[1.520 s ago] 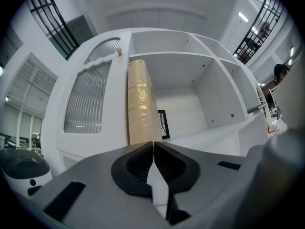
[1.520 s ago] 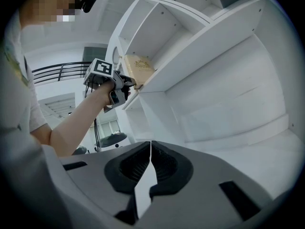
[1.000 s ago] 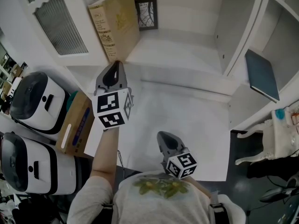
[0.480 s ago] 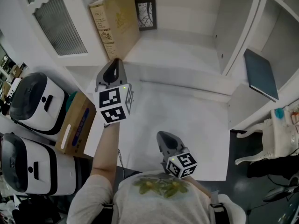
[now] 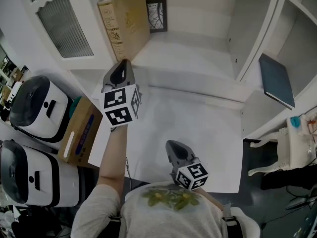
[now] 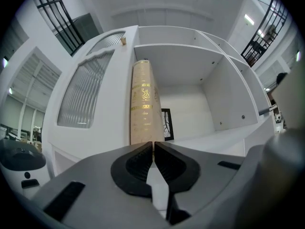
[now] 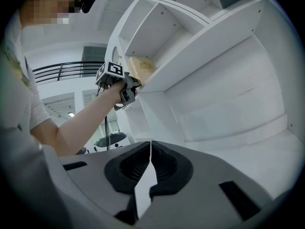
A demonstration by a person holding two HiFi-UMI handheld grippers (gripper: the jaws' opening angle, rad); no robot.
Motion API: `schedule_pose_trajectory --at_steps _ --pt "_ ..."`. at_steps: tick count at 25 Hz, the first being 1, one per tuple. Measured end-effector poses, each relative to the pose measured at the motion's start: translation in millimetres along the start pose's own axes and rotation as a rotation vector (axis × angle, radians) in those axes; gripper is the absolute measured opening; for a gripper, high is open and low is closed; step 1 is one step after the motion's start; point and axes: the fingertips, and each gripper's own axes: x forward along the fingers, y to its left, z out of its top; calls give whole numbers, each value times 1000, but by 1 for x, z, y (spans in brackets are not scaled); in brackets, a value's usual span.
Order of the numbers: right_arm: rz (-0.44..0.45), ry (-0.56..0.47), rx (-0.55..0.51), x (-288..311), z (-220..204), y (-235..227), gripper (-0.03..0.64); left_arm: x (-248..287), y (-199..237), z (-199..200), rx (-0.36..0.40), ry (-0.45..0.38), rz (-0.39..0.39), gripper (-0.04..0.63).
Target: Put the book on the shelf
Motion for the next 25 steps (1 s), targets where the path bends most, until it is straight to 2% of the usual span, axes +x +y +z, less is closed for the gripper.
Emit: schedule_pose_trajectory --at_steps 5,10,13,22,25 --pt "-6 12 7 0 -3 -2 31 -17 -7 -4 -90 -50 -76 35" --pt "-5 17 11 2 -4 -2 31 -43 -15 -18 -113 -47 -133 35" --pt "2 26 6 5 -5 0 29 -59 -21 -41 -116 -7 -180 35" --pt "25 37 -14 13 -8 6 29 -104 -37 -110 -144 140 -237 34" --pt "24 53 -20 16 -10 8 31 -115 -43 -122 -184 175 -264 34"
